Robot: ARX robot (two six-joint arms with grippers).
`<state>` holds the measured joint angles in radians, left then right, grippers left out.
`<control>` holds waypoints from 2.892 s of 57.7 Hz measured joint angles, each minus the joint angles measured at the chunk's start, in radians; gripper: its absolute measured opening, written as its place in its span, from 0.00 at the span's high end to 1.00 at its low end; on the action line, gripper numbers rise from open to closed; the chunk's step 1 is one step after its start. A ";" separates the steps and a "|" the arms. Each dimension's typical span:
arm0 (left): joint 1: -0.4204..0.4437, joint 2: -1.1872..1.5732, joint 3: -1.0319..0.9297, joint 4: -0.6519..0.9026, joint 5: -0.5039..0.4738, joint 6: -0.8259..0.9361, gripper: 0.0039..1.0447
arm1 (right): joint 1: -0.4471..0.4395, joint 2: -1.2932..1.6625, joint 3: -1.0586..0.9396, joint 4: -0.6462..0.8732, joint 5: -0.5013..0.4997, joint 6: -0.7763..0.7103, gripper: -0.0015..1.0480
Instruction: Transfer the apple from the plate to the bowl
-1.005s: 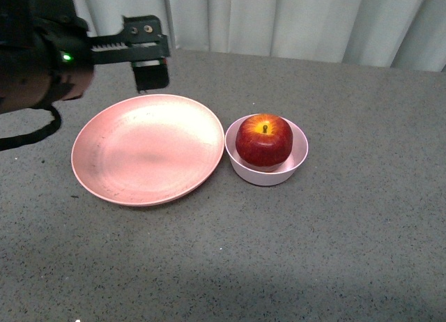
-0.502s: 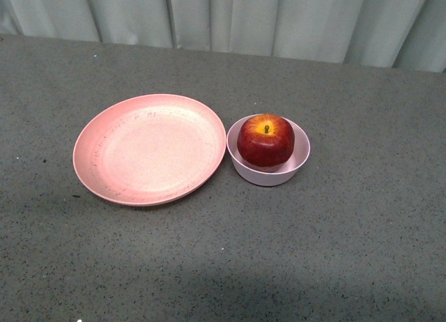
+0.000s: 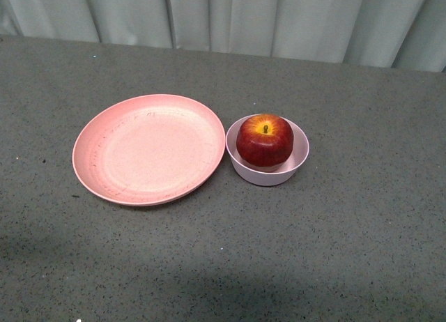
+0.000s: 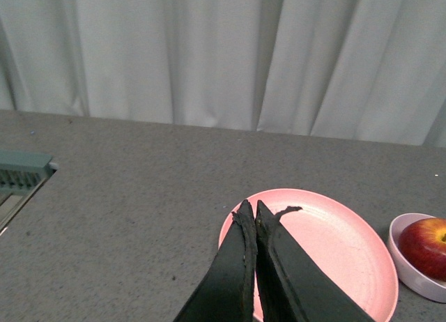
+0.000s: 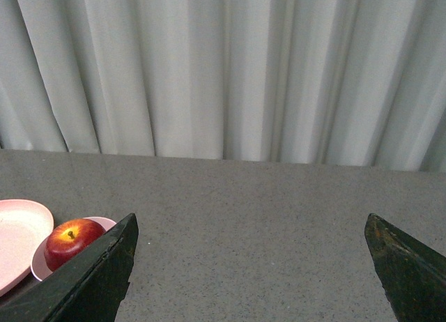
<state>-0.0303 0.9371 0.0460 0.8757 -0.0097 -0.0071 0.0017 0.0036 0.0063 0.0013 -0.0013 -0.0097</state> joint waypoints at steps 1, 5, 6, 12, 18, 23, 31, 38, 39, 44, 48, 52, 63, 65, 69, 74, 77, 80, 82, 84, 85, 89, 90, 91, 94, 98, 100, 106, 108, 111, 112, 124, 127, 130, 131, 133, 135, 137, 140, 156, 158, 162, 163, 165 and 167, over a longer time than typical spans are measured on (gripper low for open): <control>0.005 -0.008 -0.002 -0.006 0.002 0.000 0.97 | 0.000 0.000 0.000 0.000 0.000 0.000 0.09; 0.024 -0.067 -0.011 -0.053 0.003 0.000 0.97 | 0.000 0.000 0.000 0.000 0.000 0.000 0.09; 0.025 -0.075 -0.013 -0.060 0.003 0.000 0.97 | 0.000 0.000 0.000 0.000 0.000 0.000 0.09; 0.027 -0.155 -0.024 -0.126 0.008 0.000 0.97 | 0.000 0.000 0.000 0.000 0.000 0.000 0.09; 0.027 -0.238 -0.026 -0.199 0.007 0.000 0.97 | 0.000 0.000 0.000 0.000 0.000 0.000 0.09; 0.027 -0.297 -0.026 -0.250 0.007 0.000 0.97 | 0.000 0.000 0.000 0.000 0.000 0.000 0.09; 0.027 -0.378 -0.027 -0.324 0.007 0.000 0.97 | 0.000 0.000 0.000 0.000 0.000 0.000 0.09; 0.028 -0.457 -0.027 -0.398 0.007 0.000 0.97 | 0.000 0.000 0.000 0.000 0.000 0.000 0.09; 0.028 -0.465 -0.027 -0.406 0.007 0.000 0.97 | 0.000 0.000 0.000 0.000 0.000 0.000 0.09; 0.028 -0.510 -0.027 -0.448 0.007 0.000 0.97 | 0.000 0.000 0.000 0.000 0.000 0.000 0.09; 0.028 -0.544 -0.027 -0.481 0.007 0.000 0.97 | 0.000 0.000 0.000 0.000 0.000 0.000 0.09; 0.028 -0.576 -0.027 -0.511 0.007 0.000 0.97 | 0.000 0.000 0.000 0.000 0.000 0.000 0.09; 0.028 -0.644 -0.027 -0.578 0.007 0.000 0.97 | 0.000 0.000 0.000 0.000 0.000 0.000 0.09; 0.028 -0.658 -0.027 -0.592 0.007 0.000 0.97 | 0.000 0.000 0.000 0.000 0.000 0.000 0.09; 0.028 -0.687 -0.027 -0.621 0.007 0.000 0.97 | 0.000 0.000 0.000 0.000 0.000 0.000 0.09; 0.028 -0.716 -0.027 -0.650 0.007 0.000 0.97 | 0.000 0.000 0.000 0.000 0.000 0.000 0.09; 0.028 -0.734 -0.027 -0.669 0.007 0.000 0.97 | 0.000 0.000 0.000 0.000 0.000 0.000 0.09; 0.028 -0.751 -0.027 -0.686 0.007 0.000 0.97 | 0.000 0.000 0.000 0.000 0.000 0.000 0.09; 0.028 -0.759 -0.027 -0.694 0.007 0.000 0.97 | 0.000 0.000 0.000 0.000 0.000 0.000 0.09; 0.028 -0.770 -0.027 -0.705 0.007 0.000 0.97 | 0.000 0.000 0.000 0.000 0.000 0.000 0.09; 0.027 -0.795 -0.027 -0.734 0.007 0.000 0.97 | 0.000 0.000 0.000 0.000 0.000 0.000 0.09; 0.028 -0.874 -0.027 -0.844 0.009 0.000 0.97 | 0.000 0.000 0.000 0.000 0.000 0.000 0.09; 0.028 -0.896 -0.027 -0.861 0.009 0.000 0.97 | 0.000 0.000 0.000 0.000 0.000 0.000 0.09; 0.028 -0.906 -0.027 -0.865 0.009 0.000 0.97 | 0.000 0.000 0.000 0.000 0.000 0.000 0.09; 0.028 -0.928 -0.027 -0.870 0.009 0.000 0.97 | 0.000 0.000 0.000 0.000 0.000 0.000 0.09; 0.028 -0.931 -0.027 -0.873 0.008 0.000 0.97 | 0.000 0.000 0.000 0.000 0.000 0.000 0.09; 0.028 -0.931 -0.027 -0.873 0.008 0.000 0.97 | 0.000 0.000 0.000 0.000 0.000 0.000 0.09; 0.028 -0.932 -0.027 -0.874 0.009 0.000 0.79 | 0.000 0.000 0.000 0.000 0.000 0.000 0.09; 0.028 -0.932 -0.027 -0.874 0.009 0.000 0.74 | 0.000 0.000 0.000 0.000 0.000 0.000 0.09; 0.028 -0.932 -0.027 -0.874 0.008 0.000 0.65 | 0.000 0.000 0.000 0.000 0.000 0.000 0.09; 0.028 -0.932 -0.027 -0.874 0.009 0.000 0.62 | 0.000 0.000 0.000 0.000 0.000 0.000 0.09; 0.028 -0.932 -0.027 -0.874 0.009 0.000 0.22 | 0.000 0.000 0.000 0.000 0.000 0.000 0.09; 0.028 -0.932 -0.027 -0.874 0.009 0.000 0.12 | 0.000 0.000 0.000 0.000 0.000 0.000 0.09; 0.028 -0.932 -0.027 -0.874 0.008 0.002 0.05 | 0.000 0.000 0.000 0.000 0.000 0.000 0.09; 0.028 -0.932 -0.027 -0.874 0.009 0.002 0.06 | 0.000 0.000 0.000 0.000 0.000 0.000 0.09; 0.028 -0.932 -0.027 -0.874 0.009 0.002 0.07 | 0.000 0.000 0.000 0.000 0.000 0.000 0.09; 0.028 -0.932 -0.027 -0.874 0.008 0.002 0.06 | 0.000 0.000 0.000 0.000 0.000 0.000 0.09; 0.028 -0.932 -0.027 -0.874 0.008 0.002 0.06 | 0.000 0.000 0.000 0.000 0.000 0.000 0.09; 0.028 -0.932 -0.027 -0.874 0.008 0.002 0.06 | 0.000 0.000 0.000 0.000 0.000 0.000 0.09; 0.028 -0.932 -0.027 -0.874 0.008 0.002 0.06 | 0.000 0.000 0.000 0.000 0.000 0.000 0.09; 0.028 -0.932 -0.027 -0.874 0.009 0.002 0.06 | 0.000 0.000 0.000 0.000 0.000 0.000 0.09; 0.028 -0.932 -0.027 -0.874 0.008 0.002 0.06 | 0.000 0.000 0.000 0.000 0.000 0.000 0.09; 0.028 -0.932 -0.027 -0.874 0.009 0.002 0.06 | 0.000 0.000 0.000 0.000 0.000 0.000 0.09; 0.028 -0.932 -0.027 -0.874 0.009 0.002 0.06 | 0.000 0.000 0.000 0.000 0.000 0.000 0.09; 0.028 -0.932 -0.027 -0.874 0.009 0.002 0.06 | 0.000 0.000 0.000 0.000 0.000 0.000 0.09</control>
<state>-0.0025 0.0051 0.0189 0.0021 -0.0010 -0.0048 0.0017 0.0036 0.0063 0.0013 -0.0013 -0.0097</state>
